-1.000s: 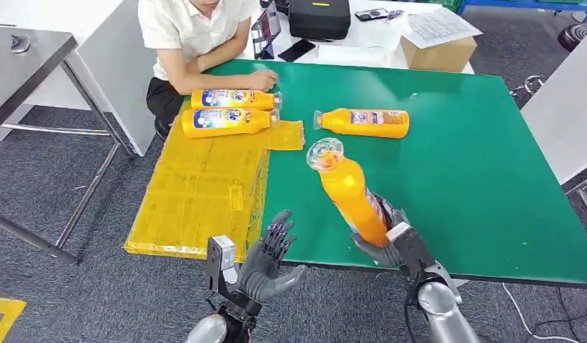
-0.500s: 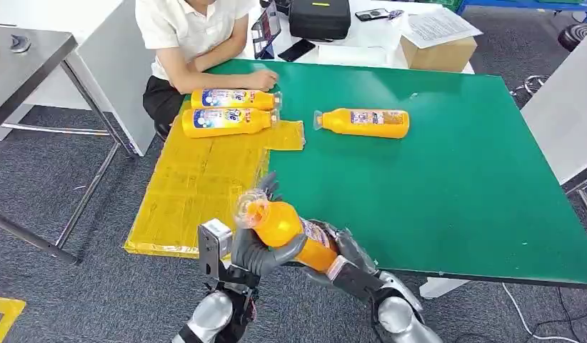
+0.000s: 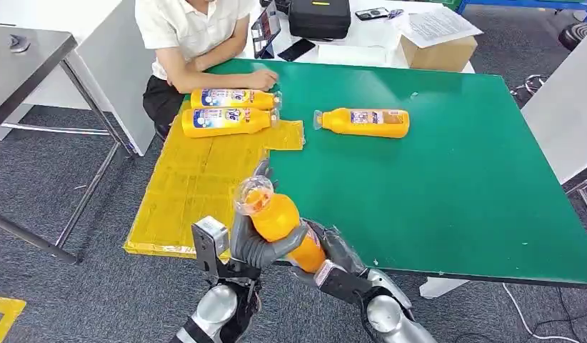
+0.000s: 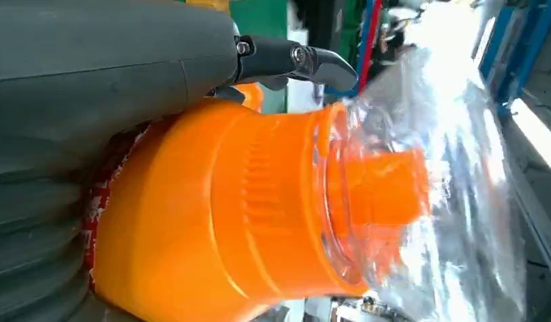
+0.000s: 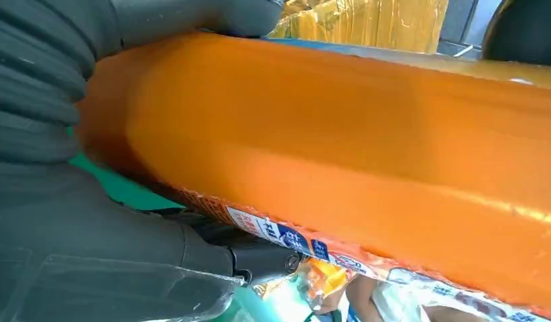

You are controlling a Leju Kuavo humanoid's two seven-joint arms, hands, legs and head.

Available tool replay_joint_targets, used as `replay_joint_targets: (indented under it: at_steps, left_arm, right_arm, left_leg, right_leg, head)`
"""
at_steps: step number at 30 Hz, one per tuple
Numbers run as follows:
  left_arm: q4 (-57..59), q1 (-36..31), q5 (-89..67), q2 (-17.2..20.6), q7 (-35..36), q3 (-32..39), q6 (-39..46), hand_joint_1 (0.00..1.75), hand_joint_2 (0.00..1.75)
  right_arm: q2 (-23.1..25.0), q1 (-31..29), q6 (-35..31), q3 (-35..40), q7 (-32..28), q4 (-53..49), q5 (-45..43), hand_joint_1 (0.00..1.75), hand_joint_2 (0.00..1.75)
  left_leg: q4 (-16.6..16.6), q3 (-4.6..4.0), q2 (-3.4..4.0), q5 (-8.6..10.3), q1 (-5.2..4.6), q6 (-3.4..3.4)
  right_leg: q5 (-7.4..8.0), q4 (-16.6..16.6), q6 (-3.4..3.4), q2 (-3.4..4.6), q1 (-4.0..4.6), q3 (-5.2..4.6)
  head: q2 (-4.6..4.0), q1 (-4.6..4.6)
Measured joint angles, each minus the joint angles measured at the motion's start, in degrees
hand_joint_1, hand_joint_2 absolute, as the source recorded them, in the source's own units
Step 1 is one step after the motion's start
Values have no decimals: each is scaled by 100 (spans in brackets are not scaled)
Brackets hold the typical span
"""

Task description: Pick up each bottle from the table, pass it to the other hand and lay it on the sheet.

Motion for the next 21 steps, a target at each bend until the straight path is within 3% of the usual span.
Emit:
replay_joint_targets:
  at_steps: [9,10,11,12,13,14,21]
  left_arm:
    - [164,-202,412,4,238,-31,-854,175,175]
    - [188,-220,432,4,236,-31,-889,175,175]
    - [210,-241,461,4,236,-31,-929,175,175]
    - [234,-255,532,4,242,-31,-987,175,175]
    - [251,-273,635,4,277,-26,-1053,175,175]
    - [271,-289,728,7,339,-17,-1108,175,175]
    - [512,-487,1466,133,863,90,-1477,175,175]
  right_arm:
    - [13,-76,312,0,-236,57,-734,169,175]
    - [26,-76,352,0,-236,55,-796,157,175]
    - [37,-75,400,0,-236,50,-868,127,175]
    - [46,-74,430,0,-236,37,-928,54,175]
    - [46,-74,454,0,-242,33,-968,7,175]
    - [48,-72,470,0,-245,26,-986,0,175]
    - [181,-77,422,81,-319,-24,-907,0,175]
  left_leg:
    - [0,-4,-4,1,0,1]
    - [0,-4,-4,1,0,1]
    - [0,-4,-4,1,0,1]
    - [0,-4,-5,1,0,0]
    - [0,-5,-6,1,0,0]
    - [0,-6,-6,1,0,0]
    - [0,-10,-19,4,3,-2]
  right_leg:
    - [1,1,0,-5,0,2]
    - [1,1,0,-5,0,2]
    - [1,1,0,-5,0,2]
    - [1,1,0,-6,0,2]
    - [1,1,0,-7,0,2]
    - [1,2,0,-7,0,2]
    - [0,3,0,-22,2,0]
  head:
    - [0,2]
    - [0,2]
    - [0,2]
    - [0,2]
    - [0,2]
    - [0,4]
    - [0,0]
